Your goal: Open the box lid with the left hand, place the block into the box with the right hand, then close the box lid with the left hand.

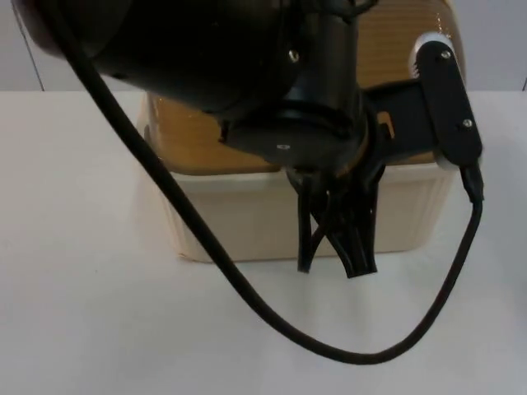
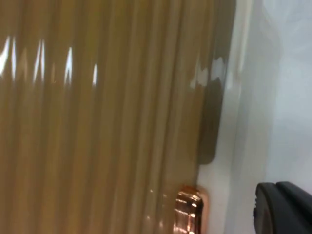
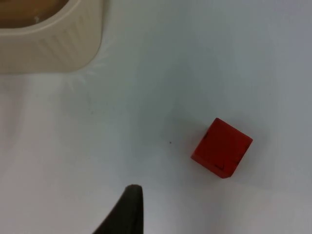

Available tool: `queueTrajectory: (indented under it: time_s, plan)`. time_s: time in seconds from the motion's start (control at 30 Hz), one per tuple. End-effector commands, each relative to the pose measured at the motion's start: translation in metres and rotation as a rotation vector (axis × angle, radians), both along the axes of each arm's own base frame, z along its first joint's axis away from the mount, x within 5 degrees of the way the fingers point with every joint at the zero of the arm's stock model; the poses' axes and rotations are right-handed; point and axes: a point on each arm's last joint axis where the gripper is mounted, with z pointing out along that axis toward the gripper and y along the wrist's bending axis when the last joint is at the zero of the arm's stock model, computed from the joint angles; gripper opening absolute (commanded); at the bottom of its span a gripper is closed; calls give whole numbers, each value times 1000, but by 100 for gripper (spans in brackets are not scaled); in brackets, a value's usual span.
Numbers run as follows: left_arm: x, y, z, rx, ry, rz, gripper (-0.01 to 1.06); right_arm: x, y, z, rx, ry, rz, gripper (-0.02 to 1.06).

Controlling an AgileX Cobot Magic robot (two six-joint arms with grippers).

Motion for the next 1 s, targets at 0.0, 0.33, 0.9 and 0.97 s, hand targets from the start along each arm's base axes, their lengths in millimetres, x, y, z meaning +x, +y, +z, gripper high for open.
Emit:
queueTrajectory:
  time_s: [0.0,0.33,0.9,0.97]
  plan:
    - [4,0,2,-13,-30,5,0,0,-1,2,-9,-12,-3,105]
    - [26,18,-1,-20,-25,79,0,0,-1,2,-9,-14,-3,105]
    - [25,23,16,-3,-75,95,0,1,-1,2,-9,-17,-3,105]
    - [24,24,24,-19,-87,95,0,1,-1,2,-9,-17,-3,105]
